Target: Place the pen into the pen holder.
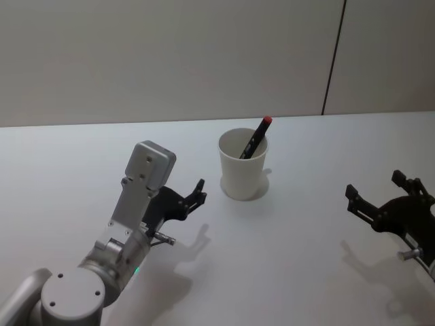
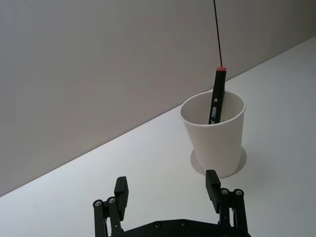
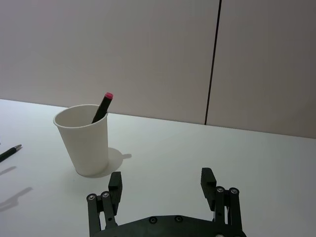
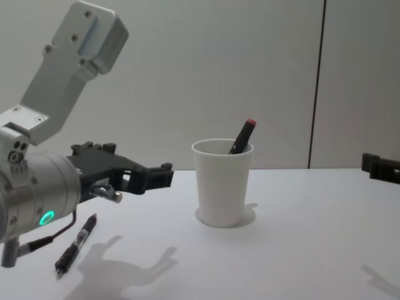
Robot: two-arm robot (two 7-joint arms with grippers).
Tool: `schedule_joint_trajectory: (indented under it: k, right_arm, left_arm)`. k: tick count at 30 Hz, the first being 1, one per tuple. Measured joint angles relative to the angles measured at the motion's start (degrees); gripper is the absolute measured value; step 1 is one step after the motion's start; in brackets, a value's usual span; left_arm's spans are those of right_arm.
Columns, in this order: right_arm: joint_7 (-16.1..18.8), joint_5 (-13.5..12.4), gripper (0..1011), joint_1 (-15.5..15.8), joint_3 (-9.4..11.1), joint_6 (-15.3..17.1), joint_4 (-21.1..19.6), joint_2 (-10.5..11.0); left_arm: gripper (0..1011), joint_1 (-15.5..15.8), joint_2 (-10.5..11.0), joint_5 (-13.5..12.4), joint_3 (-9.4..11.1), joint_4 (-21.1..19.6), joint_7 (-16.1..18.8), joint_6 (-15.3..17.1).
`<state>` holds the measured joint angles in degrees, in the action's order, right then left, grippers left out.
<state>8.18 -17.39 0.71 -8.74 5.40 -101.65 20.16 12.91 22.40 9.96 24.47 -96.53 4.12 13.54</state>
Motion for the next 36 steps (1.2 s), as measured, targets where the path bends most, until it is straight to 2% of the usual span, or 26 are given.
schedule_joint_trajectory:
  k: [8,17,26,36]
  right_arm:
    - [0.0,0.0,1002,0.0,0.0,0.0,-0.1,0.0]
    - [0.0,-0.1,1002,0.1,0.0,0.0,-0.1,0.1]
    - [0.0,-0.1,1002,0.1,0.0,0.0,-0.1,0.1]
    - [0.0,-0.1,1002,0.1,0.0,0.0,-0.1,0.1]
  left_arm:
    - [1000,-0.2,0.1,0.3,-0.8,-0.9,1.9,4.7]
    - [1000,-0.3,-0.3,1.7,-1.9,-1.4,5.6,10.7]
    - [1000,-0.5,-1.5,5.1,-3.3,-1.6,10.6,17.5]
    - [1000,-0.9,-2.8,8.1,-4.3,-1.3,14.2,21.3]
